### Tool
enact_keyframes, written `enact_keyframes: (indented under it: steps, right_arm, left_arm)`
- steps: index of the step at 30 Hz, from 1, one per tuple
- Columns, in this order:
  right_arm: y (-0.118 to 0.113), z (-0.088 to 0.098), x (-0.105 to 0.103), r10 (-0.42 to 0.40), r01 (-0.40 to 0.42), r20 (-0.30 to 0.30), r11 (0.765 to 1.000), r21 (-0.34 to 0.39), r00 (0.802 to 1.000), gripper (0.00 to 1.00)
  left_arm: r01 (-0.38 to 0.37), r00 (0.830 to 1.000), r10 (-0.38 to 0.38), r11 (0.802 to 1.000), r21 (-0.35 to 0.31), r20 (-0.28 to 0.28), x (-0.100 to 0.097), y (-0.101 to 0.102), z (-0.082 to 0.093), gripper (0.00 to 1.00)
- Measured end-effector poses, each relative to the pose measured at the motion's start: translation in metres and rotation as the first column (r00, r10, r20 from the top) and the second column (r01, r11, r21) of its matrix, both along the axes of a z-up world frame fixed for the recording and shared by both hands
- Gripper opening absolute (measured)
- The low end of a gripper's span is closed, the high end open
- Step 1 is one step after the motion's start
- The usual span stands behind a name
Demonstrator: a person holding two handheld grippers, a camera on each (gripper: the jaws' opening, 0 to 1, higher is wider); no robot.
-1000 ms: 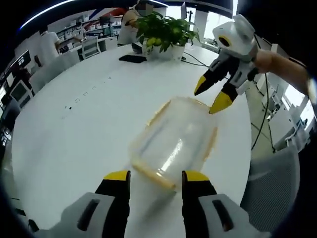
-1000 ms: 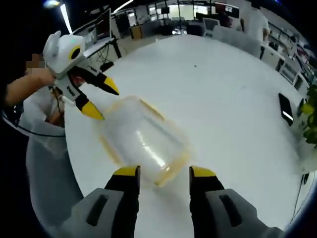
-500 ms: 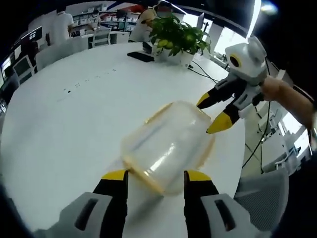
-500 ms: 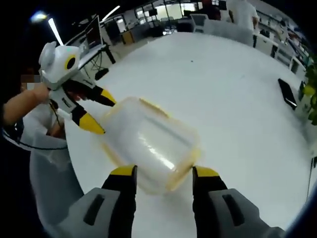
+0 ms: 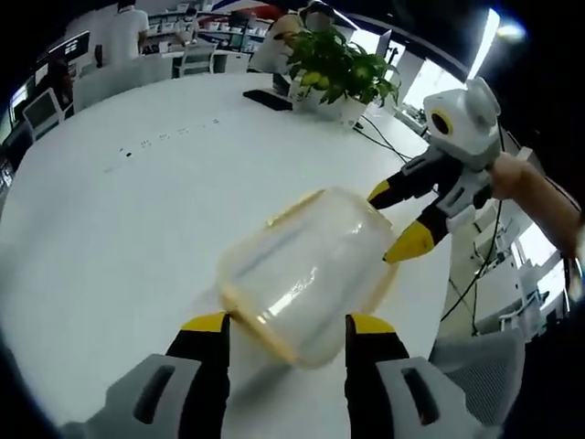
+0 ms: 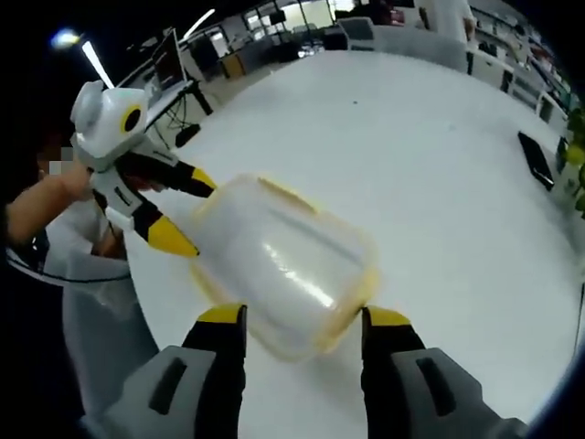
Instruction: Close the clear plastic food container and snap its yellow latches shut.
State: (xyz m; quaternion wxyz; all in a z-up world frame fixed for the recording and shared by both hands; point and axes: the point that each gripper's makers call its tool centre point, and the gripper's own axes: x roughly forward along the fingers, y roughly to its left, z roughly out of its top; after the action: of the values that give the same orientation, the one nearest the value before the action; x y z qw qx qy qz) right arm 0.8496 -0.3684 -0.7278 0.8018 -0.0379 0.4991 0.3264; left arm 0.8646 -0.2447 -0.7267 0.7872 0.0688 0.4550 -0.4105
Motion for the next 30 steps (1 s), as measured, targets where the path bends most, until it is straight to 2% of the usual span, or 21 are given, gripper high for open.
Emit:
enact_keyframes:
  steps: [4,5,6,9,10,13,23,30]
  right_arm:
    - [0.001,-0.001,0.0,-0.007,0.007,-0.015,1.0,0.005,1.0,0.46]
    - [0.002,0.0,-0.001,-0.006,0.006,-0.018,1.0,0.011,1.0,0.46]
    - [0.002,0.0,0.0,-0.018,0.018,-0.021,1.0,0.022,1.0,0.45]
    - [0.003,-0.001,0.001,-0.024,0.025,-0.024,0.998,0.049,0.999,0.43]
    - [0.006,-0.006,-0.004,-0.054,0.06,-0.062,0.993,0.1,0.997,0.43]
    - [0.004,-0.006,-0.005,-0.047,0.051,-0.043,0.995,0.089,0.998,0.43]
    - [0.004,-0.003,-0.004,-0.064,0.068,-0.055,0.995,0.074,0.996,0.44]
    - [0.009,-0.003,-0.007,-0.071,0.075,-0.063,0.995,0.069,0.996,0.44]
  left_arm:
    - [-0.002,1.0,0.001,1.0,-0.008,-0.009,0.0,-0.002,-0.001,0.42]
    - [-0.02,0.997,0.018,0.999,-0.03,-0.079,-0.009,-0.003,-0.001,0.42]
    - [-0.02,0.999,0.019,1.0,-0.009,-0.035,0.005,0.0,-0.007,0.42]
    - [-0.024,0.999,0.024,1.0,0.005,-0.043,0.006,0.004,-0.007,0.41]
    - [-0.031,0.999,0.032,0.999,0.014,-0.042,0.007,0.004,-0.006,0.41]
    - [-0.04,0.998,0.04,0.999,0.02,-0.041,0.01,0.004,-0.006,0.41]
    - [-0.048,0.999,0.048,0.999,0.004,-0.017,0.008,0.001,-0.002,0.42]
    - [-0.041,0.999,0.042,0.999,0.011,-0.022,0.004,0.003,-0.001,0.42]
